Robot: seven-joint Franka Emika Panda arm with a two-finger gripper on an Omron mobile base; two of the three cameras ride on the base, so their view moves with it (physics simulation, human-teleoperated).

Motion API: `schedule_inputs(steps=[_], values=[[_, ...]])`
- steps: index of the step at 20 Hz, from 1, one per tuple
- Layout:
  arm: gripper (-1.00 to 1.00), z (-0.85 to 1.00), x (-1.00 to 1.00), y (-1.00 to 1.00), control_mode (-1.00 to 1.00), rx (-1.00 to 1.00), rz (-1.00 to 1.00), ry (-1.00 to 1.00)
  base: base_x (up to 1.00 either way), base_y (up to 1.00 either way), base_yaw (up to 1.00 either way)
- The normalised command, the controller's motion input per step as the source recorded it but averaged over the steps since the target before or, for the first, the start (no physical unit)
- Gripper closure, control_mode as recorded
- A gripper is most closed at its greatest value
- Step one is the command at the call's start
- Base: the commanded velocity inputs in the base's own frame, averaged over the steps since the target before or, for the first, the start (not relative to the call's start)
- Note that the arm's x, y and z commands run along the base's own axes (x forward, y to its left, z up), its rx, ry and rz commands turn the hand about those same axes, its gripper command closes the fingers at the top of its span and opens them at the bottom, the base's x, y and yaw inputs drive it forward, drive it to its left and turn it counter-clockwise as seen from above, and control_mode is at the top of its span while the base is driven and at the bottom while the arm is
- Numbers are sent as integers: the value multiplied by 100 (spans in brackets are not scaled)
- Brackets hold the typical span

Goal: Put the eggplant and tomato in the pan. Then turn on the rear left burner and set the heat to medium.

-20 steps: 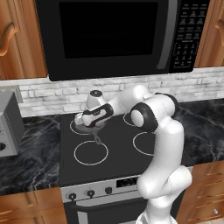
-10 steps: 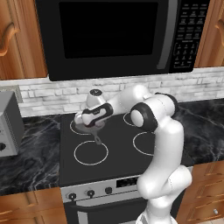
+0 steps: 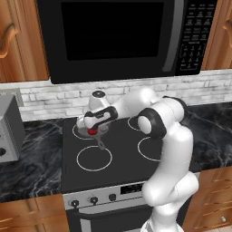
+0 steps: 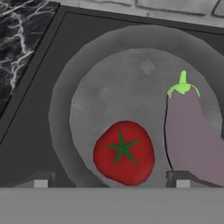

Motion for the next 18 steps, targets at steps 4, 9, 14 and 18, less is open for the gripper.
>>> schedule_inputs(steps=[4,9,14,18], values=[[-100,0,-62,0,-100,0,0,-6,0,0,0],[-100,4,-57,0,-100,0,0,-9,0,0,0],[-100,19,-55,0,-100,0,-5,-5,0,0,0],[-100,11,-60,0,-100,0,-7,-1,0,0,0]])
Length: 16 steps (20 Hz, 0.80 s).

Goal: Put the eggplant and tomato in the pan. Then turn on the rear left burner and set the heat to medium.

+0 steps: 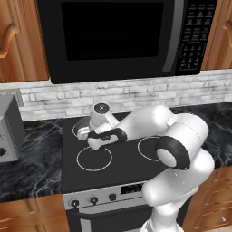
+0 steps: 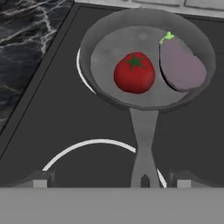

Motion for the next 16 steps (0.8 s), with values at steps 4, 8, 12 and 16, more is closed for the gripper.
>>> schedule_inputs(steps=[4,8,12,16], values=[[-100,9,-66,0,-100,0,-5,0,0,0,0],[-100,4,-65,0,-100,0,-4,-3,0,0,0],[-100,1,-63,0,-100,0,-3,-10,0,0,0],[-100,0,-84,0,-100,0,-2,-17,0,0,0]])
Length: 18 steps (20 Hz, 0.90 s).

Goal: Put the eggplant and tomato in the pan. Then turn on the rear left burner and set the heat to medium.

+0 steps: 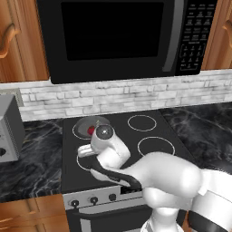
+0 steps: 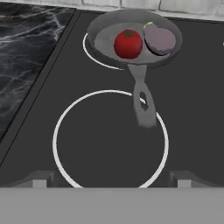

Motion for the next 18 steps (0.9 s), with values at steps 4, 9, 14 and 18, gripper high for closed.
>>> schedule_inputs(steps=[4,9,14,18], values=[[-100,0,-96,0,-100,1,-1,-24,0,0,0],[-100,0,-93,0,-100,3,0,-24,0,0,0],[-100,-4,-71,0,-100,4,0,-12,0,0,0],[-100,-8,-68,0,-100,3,0,-15,0,0,0]])
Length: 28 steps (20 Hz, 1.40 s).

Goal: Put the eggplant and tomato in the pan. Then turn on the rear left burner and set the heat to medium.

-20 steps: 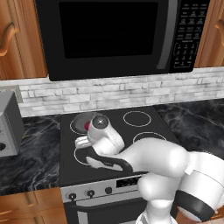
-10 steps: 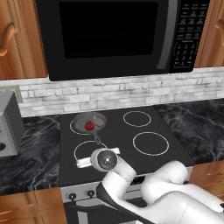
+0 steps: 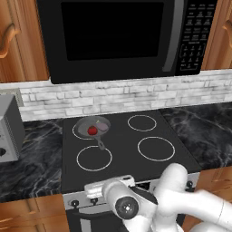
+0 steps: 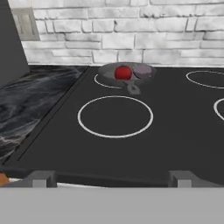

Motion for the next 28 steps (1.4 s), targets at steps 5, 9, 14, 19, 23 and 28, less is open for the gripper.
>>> schedule_inputs(steps=[5,9,14,19,23,28], values=[[-100,0,-43,6,-100,4,0,-7,0,0,0],[-100,0,-15,16,-100,1,0,-6,0,0,0],[-100,-15,0,6,-100,0,-5,-7,0,0,0],[-100,-55,0,0,-100,0,-16,-6,0,0,0],[-100,-49,7,13,-100,0,-8,-12,0,0,0],[-100,-40,17,30,-100,0,-1,-11,0,0,0]])
